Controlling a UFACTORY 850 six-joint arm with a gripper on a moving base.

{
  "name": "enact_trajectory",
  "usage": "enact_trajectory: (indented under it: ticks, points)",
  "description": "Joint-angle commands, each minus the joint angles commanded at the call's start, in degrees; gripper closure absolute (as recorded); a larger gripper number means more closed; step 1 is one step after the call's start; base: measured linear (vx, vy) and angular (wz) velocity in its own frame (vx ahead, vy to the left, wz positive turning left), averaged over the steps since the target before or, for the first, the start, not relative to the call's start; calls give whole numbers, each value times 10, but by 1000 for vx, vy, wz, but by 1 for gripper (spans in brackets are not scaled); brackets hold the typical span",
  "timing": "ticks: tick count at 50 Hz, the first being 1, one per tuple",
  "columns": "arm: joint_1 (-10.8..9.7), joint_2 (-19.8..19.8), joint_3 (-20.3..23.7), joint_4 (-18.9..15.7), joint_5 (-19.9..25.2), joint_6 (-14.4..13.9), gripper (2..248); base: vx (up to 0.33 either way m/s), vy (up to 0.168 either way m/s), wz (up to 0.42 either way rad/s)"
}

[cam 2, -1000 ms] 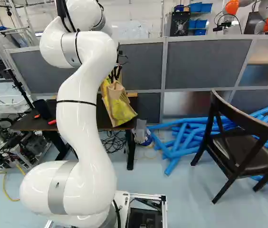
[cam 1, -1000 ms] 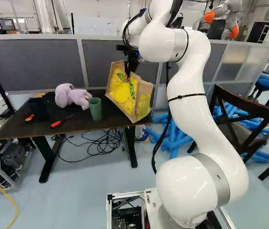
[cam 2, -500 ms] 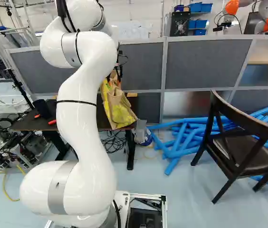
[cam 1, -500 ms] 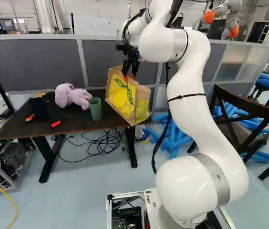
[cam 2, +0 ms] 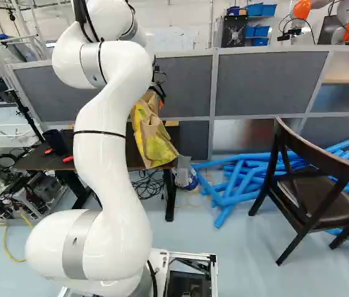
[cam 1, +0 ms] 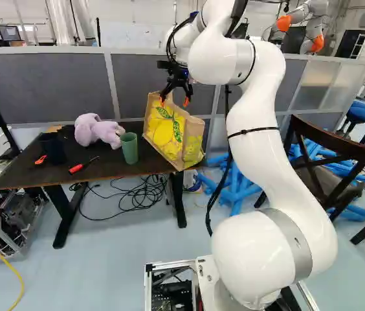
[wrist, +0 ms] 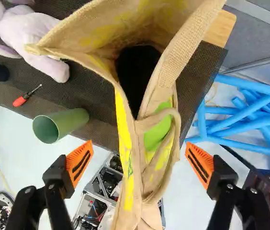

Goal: Pick up the bag on the ground and place it on the table

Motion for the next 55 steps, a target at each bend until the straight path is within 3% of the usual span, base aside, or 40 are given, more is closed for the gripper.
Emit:
enact_trajectory:
  ticks: [18,40,55]
  points:
    - [0,24,6,0,-9,0,3,0,0,0]
    - [2,94,69,0,-19,0,3,0,0,0]
    - [2,115,75,0,-19,0,3,0,0,0]
